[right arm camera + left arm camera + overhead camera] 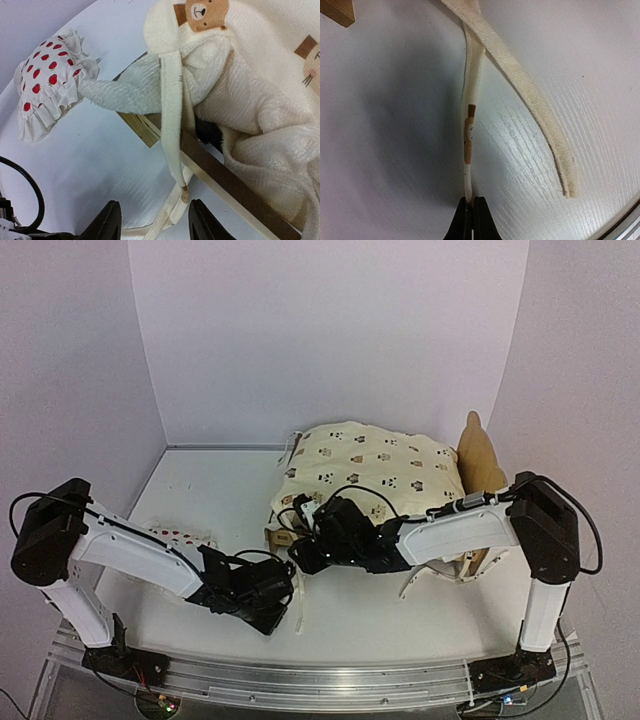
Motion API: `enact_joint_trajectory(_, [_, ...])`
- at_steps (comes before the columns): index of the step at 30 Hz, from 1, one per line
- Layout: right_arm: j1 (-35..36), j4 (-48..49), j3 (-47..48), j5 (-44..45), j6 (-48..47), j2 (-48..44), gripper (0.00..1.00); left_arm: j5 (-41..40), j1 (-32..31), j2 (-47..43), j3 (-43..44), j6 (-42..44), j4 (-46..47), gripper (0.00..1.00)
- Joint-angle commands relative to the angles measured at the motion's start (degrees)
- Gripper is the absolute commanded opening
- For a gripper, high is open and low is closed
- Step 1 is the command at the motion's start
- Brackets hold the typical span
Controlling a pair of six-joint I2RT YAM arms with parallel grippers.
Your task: Set up the pet bed
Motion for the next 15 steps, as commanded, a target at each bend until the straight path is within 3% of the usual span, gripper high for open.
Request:
enact_joint_trajectory(1, [0.1, -2.5, 3.6, 4.3, -0.2, 2.4, 0.47, -0.6, 0.6, -3.5, -2.3, -0.8, 1.6, 0.00])
enact_joint_trajectory(9, [0.1, -2.9, 7.1, 5.1, -0.8, 6.7, 0.40, 0.2, 0.8, -5.0, -4.8, -0.2, 4.3, 0.00])
enact_joint_trajectory(15, [0.1, -3.0, 9.4, 5.8, -1.8, 9.4, 0.24, 0.4, 0.7, -5.6, -5.6, -0.1, 5.2, 0.00])
